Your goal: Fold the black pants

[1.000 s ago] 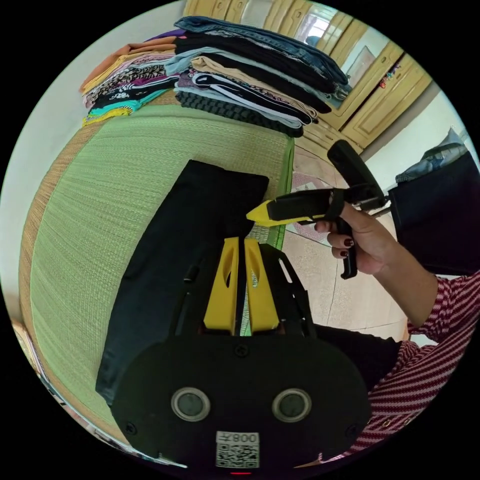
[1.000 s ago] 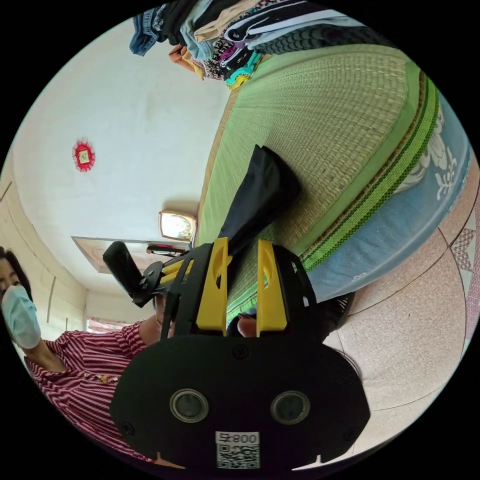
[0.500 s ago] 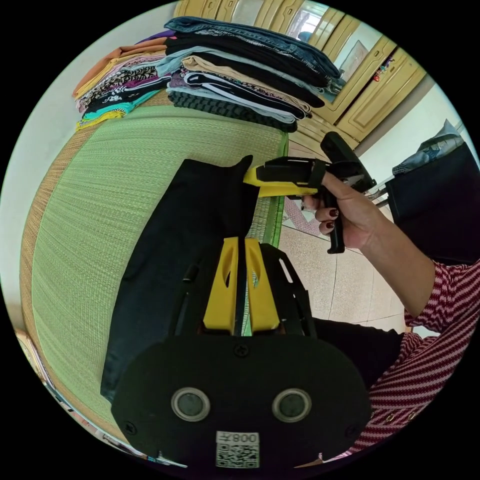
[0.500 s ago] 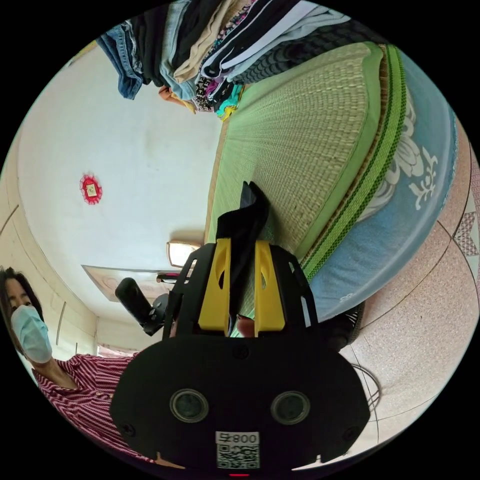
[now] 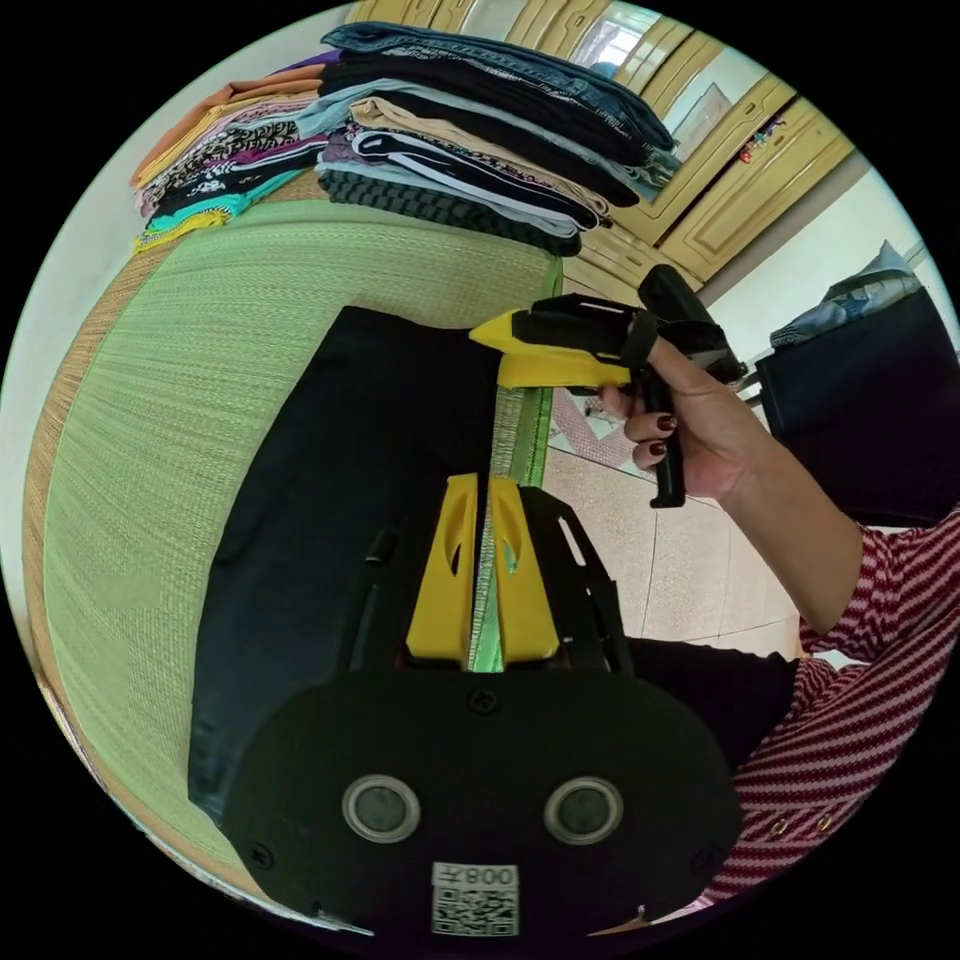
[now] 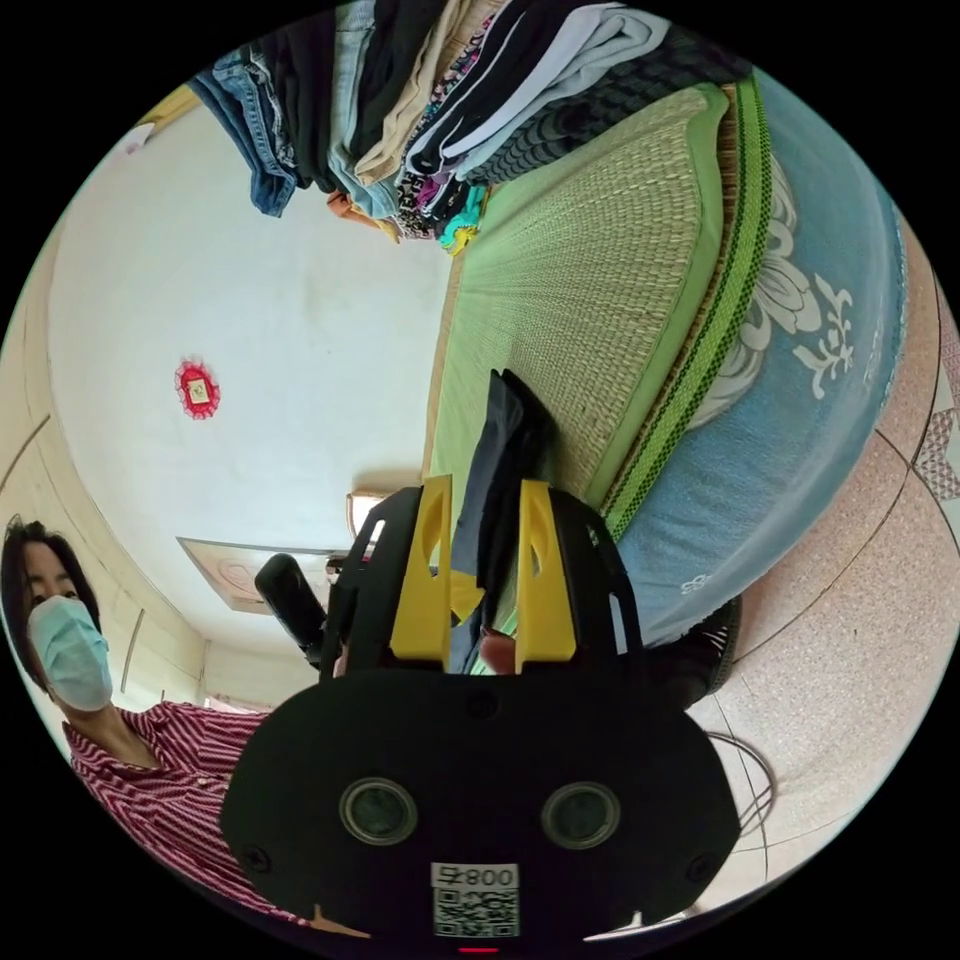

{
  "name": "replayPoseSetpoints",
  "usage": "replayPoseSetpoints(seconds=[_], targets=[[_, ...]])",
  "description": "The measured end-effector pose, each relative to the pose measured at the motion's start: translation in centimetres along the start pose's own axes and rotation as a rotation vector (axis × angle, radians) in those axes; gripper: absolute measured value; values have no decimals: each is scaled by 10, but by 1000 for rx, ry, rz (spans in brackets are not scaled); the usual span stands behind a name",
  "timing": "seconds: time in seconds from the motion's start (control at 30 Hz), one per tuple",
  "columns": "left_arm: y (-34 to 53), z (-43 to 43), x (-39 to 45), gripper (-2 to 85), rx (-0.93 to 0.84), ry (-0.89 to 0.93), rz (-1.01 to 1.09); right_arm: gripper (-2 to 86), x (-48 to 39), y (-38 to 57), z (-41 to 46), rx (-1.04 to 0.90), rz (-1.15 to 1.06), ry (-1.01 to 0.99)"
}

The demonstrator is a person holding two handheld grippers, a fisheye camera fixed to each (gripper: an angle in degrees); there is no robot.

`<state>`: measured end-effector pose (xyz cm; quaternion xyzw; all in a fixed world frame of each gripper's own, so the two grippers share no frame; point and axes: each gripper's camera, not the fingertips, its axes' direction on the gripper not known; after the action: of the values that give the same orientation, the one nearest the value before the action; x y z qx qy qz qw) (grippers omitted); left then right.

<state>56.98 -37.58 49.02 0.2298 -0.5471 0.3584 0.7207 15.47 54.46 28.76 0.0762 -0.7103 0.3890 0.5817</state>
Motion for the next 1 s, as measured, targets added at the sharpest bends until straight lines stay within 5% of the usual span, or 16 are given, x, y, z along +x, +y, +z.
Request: replayPoseSetpoints(seconds=[0.17, 0.37, 0.6, 1.0], targets=[[-9, -36, -33, 40, 126, 87, -94, 54, -8, -12, 10, -22, 3, 84], [-33, -41, -104, 67, 73, 62, -238, 35, -14, -10, 19, -13, -5, 75], [-65, -25, -124, 76, -80, 66, -176, 29, -28, -10, 36, -20, -16, 62], [-45, -63, -146, 16, -47, 2, -25, 27, -83, -7, 70, -24, -78, 61]])
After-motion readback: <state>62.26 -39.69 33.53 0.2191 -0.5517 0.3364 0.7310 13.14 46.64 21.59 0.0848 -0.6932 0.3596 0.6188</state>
